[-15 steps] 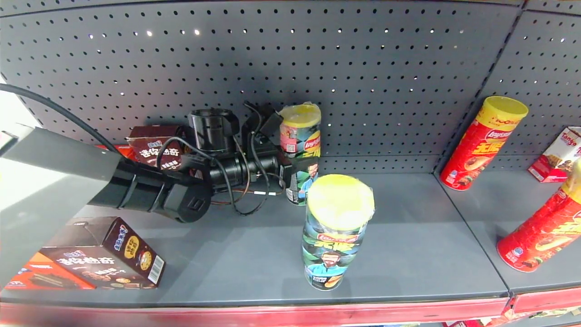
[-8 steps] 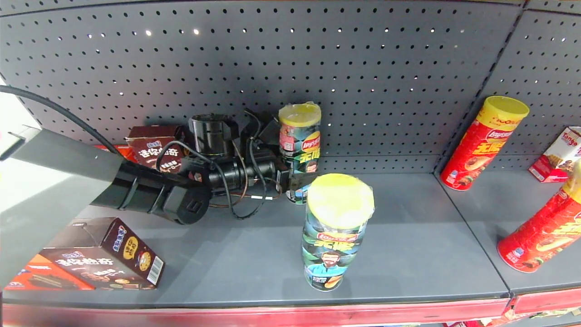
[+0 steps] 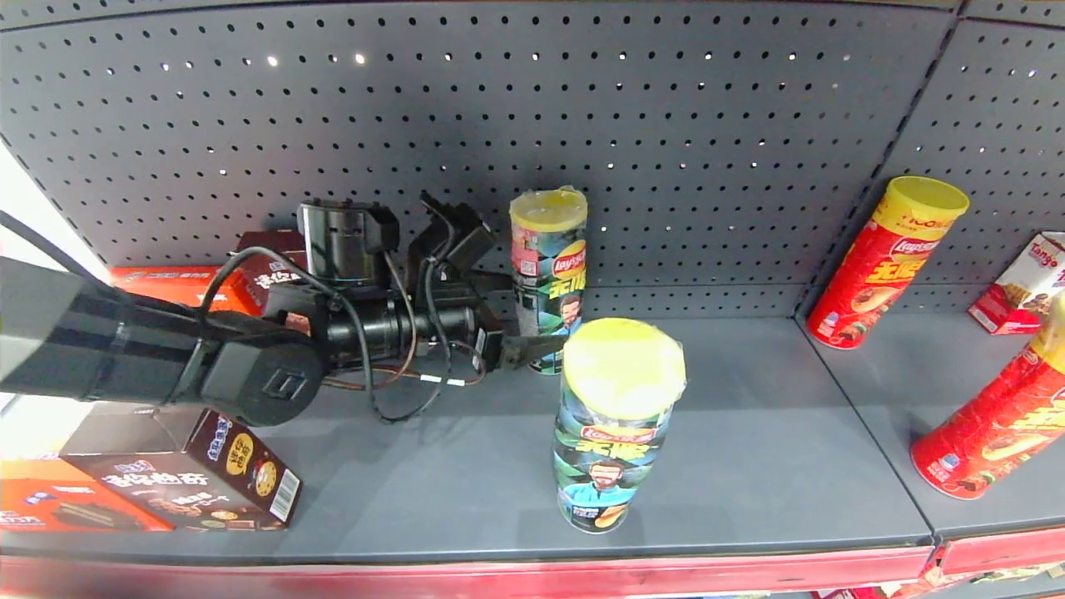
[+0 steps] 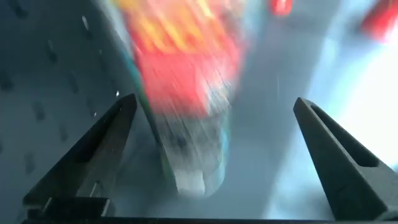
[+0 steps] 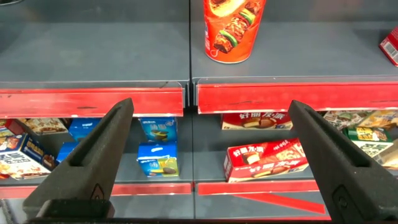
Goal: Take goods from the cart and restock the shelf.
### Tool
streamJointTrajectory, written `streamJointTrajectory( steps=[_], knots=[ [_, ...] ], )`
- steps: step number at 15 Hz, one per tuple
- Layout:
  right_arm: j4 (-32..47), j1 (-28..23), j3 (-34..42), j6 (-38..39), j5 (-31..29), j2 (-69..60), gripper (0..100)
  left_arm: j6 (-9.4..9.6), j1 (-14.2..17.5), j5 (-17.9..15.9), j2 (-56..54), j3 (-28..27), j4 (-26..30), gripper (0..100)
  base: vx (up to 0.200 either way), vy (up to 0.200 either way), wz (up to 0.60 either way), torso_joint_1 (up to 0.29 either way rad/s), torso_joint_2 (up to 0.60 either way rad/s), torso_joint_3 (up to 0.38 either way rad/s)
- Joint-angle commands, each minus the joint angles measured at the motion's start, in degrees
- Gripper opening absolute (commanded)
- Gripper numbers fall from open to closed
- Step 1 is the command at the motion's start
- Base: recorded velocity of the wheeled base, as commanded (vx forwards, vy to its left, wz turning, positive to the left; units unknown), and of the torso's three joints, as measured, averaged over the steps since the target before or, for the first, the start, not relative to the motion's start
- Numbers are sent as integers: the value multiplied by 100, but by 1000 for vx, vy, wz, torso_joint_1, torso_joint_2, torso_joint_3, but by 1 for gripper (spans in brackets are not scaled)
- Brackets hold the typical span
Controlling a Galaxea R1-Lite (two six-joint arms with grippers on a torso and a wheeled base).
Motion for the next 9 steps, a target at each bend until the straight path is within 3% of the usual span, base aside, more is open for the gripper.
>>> streamJointTrajectory(
  steps=[1,3,4,9],
  knots=[
    [0,0,0,-2,0,13,100,351,111,368,-505,115,511,100,0,0,0,0,0,0],
    [0,0,0,-2,0,13,100,377,208,438,-531,80,590,100,0,0,0,0,0,0],
    [0,0,0,-2,0,13,100,377,190,693,-522,18,573,100,0,0,0,0,0,0],
    [0,0,0,-2,0,13,100,342,138,1203,-399,-228,573,100,0,0,0,0,0,0]
  ],
)
